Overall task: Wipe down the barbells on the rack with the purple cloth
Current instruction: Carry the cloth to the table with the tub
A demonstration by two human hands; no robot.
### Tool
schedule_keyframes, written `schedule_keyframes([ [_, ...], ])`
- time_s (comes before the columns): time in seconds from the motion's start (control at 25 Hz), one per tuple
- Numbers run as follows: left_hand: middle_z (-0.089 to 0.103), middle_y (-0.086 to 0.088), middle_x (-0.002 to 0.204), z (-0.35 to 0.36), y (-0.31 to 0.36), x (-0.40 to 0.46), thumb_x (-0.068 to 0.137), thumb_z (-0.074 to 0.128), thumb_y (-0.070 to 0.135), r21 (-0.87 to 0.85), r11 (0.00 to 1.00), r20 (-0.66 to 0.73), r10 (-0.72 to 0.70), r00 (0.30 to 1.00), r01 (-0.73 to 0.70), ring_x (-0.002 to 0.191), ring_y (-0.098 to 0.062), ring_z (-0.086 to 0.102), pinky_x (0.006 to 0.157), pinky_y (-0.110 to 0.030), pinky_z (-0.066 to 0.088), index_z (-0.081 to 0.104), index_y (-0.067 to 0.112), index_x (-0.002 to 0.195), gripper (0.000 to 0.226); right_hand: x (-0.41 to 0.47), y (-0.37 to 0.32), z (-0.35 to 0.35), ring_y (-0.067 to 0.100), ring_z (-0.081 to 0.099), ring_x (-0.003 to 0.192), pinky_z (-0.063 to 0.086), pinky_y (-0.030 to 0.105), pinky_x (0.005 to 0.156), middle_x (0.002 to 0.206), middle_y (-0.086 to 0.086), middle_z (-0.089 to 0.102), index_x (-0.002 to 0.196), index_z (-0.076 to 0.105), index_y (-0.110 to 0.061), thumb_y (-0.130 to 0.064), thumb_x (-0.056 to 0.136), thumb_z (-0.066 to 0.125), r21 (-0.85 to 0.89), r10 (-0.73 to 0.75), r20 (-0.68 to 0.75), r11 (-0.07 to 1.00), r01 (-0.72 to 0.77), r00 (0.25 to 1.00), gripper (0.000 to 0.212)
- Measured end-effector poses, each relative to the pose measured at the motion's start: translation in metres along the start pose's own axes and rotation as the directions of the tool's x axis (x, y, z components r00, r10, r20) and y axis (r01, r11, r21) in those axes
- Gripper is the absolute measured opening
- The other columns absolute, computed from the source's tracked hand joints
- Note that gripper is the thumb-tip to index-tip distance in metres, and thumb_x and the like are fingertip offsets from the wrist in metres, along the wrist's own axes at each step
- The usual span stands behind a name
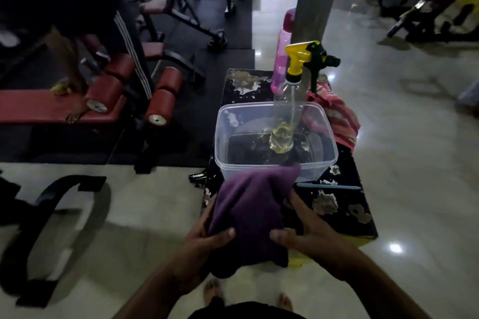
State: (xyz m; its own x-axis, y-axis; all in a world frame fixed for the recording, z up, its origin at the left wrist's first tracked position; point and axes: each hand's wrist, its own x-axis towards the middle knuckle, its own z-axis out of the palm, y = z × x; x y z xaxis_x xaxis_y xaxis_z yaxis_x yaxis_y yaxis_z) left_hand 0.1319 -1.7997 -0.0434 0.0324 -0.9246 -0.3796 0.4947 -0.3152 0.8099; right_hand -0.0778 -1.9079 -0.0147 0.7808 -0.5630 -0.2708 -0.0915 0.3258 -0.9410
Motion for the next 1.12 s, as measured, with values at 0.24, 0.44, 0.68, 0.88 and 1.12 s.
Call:
schedule_keyframes([
  [0.24, 0.049, 0.001, 0.149, -0.008, 0.038, -0.012, 0.069, 0.091, 0.016, 0.502, 0.863, -0.125, 0.144, 0.982, -0.063, 0.128, -0.018, 0.058, 0.103, -0.048, 0.050, 0.017, 0.065, 0.144, 0.116, -0.002, 0.016, 0.002, 0.019, 0.067, 0.117, 0.058, 0.044, 0.094, 0.128, -0.007, 0.068, 0.140, 0.050, -0.033, -0.013, 0.070, 0.091, -0.022, 0.021, -0.193, 0.999, -0.025, 0.981, 0.084],
  [0.44, 0.071, -0.014, 0.118, -0.018, 0.064, -0.018, 0.078, 0.072, -0.016, 0.586, 0.811, 0.011, -0.022, 1.000, 0.011, 0.112, -0.031, 0.067, 0.097, -0.047, 0.054, 0.045, 0.032, 0.143, 0.085, 0.002, 0.001, 0.003, 0.013, 0.070, 0.103, 0.060, 0.029, 0.080, 0.112, -0.005, 0.071, 0.123, 0.056, -0.033, 0.002, 0.084, 0.073, -0.095, -0.089, -0.325, 0.994, 0.061, 0.942, 0.055],
  [0.68, 0.072, 0.019, 0.104, -0.027, 0.090, -0.007, 0.078, 0.082, 0.012, 0.868, 0.472, 0.035, 0.251, 0.967, -0.153, 0.097, -0.002, 0.069, 0.085, -0.026, 0.057, 0.069, 0.044, 0.115, 0.051, 0.018, -0.033, 0.005, -0.005, 0.051, 0.108, 0.042, 0.010, 0.085, 0.113, -0.026, 0.051, 0.121, 0.056, -0.047, -0.021, 0.085, 0.076, -0.870, -0.337, -0.107, 0.488, 0.076, 0.935, 0.049],
  [0.88, 0.047, 0.026, 0.126, -0.027, 0.133, 0.004, 0.081, 0.064, 0.061, 0.939, 0.080, 0.273, 0.420, 0.865, -0.335, 0.118, 0.001, 0.050, 0.094, -0.018, 0.046, 0.058, 0.051, 0.126, 0.047, 0.042, -0.086, 0.016, 0.007, 0.059, 0.095, 0.047, 0.018, 0.079, 0.097, -0.017, 0.060, 0.101, 0.062, -0.033, -0.024, 0.089, 0.072, -0.830, -0.489, -0.076, 0.514, 0.217, 0.869, 0.017],
  [1.12, 0.068, 0.013, 0.110, 0.020, 0.184, 0.043, 0.087, 0.073, 0.038, 0.818, 0.047, 0.534, 0.312, 0.786, -0.574, 0.092, -0.005, 0.065, 0.086, -0.035, 0.053, 0.022, 0.055, 0.146, 0.080, 0.076, -0.112, 0.027, 0.024, 0.070, 0.091, 0.059, 0.042, 0.084, 0.096, 0.008, 0.069, 0.115, 0.051, -0.021, -0.018, 0.082, 0.083, -0.581, -0.561, -0.209, 0.730, 0.359, 0.801, 0.046],
])
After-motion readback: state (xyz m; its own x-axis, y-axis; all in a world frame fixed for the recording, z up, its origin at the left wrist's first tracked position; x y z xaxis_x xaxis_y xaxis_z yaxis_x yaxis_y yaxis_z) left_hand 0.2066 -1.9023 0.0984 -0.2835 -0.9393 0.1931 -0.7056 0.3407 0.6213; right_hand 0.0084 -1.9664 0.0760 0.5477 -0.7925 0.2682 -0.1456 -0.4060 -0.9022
